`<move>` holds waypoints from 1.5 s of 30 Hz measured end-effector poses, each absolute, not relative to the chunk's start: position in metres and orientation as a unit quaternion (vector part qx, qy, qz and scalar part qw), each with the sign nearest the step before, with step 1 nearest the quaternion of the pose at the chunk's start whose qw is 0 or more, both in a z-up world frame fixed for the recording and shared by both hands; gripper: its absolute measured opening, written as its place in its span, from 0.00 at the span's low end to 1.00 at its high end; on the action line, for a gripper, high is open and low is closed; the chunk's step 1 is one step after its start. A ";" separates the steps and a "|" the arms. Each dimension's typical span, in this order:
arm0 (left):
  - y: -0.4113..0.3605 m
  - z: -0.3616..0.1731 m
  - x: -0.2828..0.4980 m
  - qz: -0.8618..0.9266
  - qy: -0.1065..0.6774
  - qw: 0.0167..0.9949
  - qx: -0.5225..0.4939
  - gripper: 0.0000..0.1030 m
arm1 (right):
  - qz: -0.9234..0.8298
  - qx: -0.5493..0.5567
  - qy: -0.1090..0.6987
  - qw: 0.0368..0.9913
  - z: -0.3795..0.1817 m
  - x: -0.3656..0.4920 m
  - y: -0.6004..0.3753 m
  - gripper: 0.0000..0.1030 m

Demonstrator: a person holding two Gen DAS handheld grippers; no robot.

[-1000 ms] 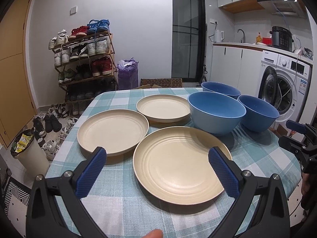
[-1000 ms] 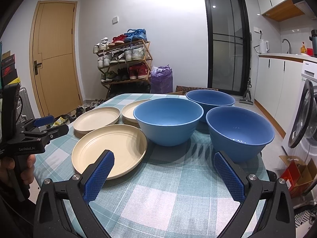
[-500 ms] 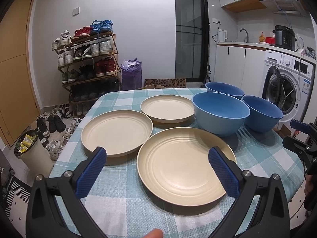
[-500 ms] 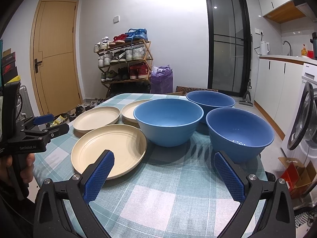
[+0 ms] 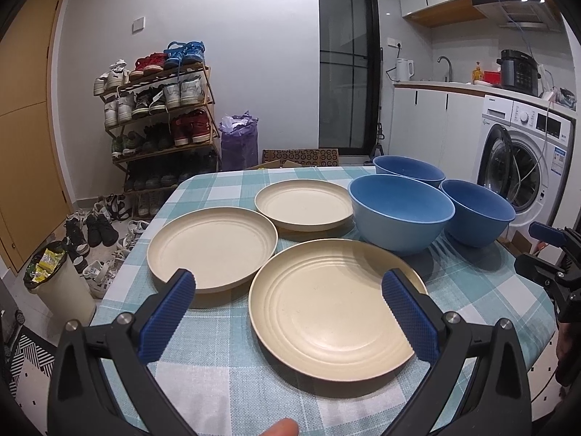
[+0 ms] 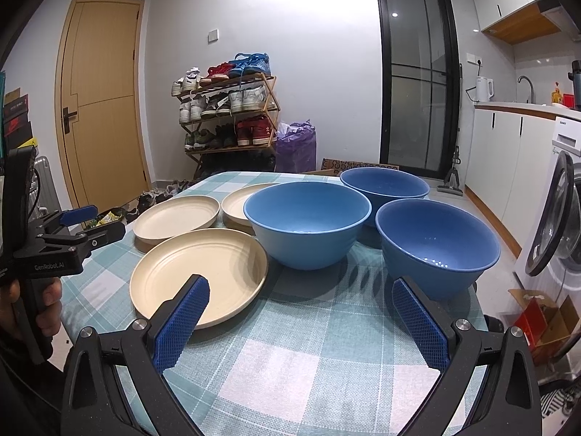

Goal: Organize plates and bowls

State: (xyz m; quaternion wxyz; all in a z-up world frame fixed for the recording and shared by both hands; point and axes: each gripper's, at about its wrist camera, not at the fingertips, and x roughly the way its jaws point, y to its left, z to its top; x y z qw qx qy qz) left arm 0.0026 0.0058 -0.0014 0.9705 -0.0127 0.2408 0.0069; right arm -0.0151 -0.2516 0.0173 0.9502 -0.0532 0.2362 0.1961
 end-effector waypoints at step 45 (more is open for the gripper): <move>0.037 0.097 0.065 -0.008 0.232 0.973 -0.004 1.00 | 0.241 -0.107 0.244 0.933 0.162 0.024 -0.222 1.00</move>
